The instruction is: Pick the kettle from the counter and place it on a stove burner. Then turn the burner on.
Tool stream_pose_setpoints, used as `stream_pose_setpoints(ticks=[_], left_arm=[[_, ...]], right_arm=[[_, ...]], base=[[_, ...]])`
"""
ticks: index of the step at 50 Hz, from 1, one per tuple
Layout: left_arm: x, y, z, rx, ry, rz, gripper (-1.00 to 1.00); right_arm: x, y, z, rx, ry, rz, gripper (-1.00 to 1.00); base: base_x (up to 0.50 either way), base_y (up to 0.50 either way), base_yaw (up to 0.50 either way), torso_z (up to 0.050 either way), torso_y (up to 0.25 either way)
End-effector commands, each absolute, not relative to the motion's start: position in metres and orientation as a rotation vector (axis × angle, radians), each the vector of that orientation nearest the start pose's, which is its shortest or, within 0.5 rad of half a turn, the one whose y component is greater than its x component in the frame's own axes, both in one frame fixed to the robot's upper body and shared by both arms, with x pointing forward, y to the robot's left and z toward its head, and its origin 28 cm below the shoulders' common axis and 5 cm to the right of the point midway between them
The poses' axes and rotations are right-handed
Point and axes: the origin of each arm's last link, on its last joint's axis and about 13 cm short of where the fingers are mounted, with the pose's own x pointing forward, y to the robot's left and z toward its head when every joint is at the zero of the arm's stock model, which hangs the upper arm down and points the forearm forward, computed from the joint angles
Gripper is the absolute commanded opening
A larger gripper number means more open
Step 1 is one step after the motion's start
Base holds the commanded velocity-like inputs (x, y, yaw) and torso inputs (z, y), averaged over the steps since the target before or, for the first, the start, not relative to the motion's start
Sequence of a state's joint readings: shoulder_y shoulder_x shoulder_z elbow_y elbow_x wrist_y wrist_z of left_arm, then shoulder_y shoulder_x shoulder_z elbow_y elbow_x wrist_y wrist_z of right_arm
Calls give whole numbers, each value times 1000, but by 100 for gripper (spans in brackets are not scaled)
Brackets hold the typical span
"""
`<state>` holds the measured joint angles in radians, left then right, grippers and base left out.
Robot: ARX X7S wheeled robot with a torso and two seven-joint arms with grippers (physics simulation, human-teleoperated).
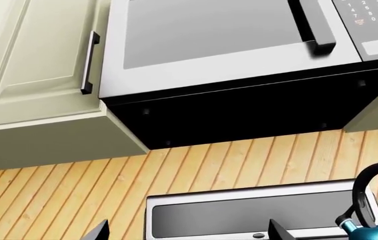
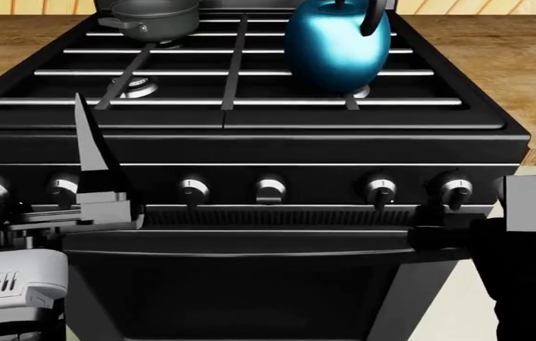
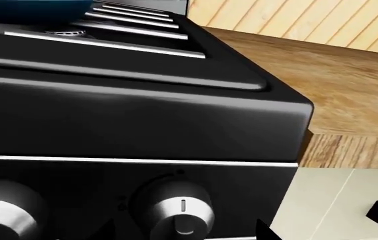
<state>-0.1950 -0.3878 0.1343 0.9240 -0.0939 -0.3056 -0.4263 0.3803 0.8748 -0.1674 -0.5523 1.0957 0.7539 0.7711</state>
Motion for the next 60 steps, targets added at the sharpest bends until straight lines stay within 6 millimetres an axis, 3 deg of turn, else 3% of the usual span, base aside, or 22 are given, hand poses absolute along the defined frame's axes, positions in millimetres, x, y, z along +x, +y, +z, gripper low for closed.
stream_pose_setpoints(ticks=[1,32,33,52,60], left_arm=[[181,220,208,117,-798,125,100],[183,220,207,116,-791,123,100],[183,220,207,116,-791,123,100],[183,220,207,113,-790,120,100],[182,220,208,107,-789,118,100]], right_arm=[[226,-178,173,-131,174,-154,100],[246,-182,158,-106,229,-142,100],[247,-182,158,-107,232,-141,-100],[247,-181,160,-113,235,-127,-100],[249,-175,168,-239,249,-90,-100]], base=[[0,0,0,0,0],[0,0,0,0,0],[0,0,0,0,0],[10,1,7,0,0],[14,1,11,-2,0]])
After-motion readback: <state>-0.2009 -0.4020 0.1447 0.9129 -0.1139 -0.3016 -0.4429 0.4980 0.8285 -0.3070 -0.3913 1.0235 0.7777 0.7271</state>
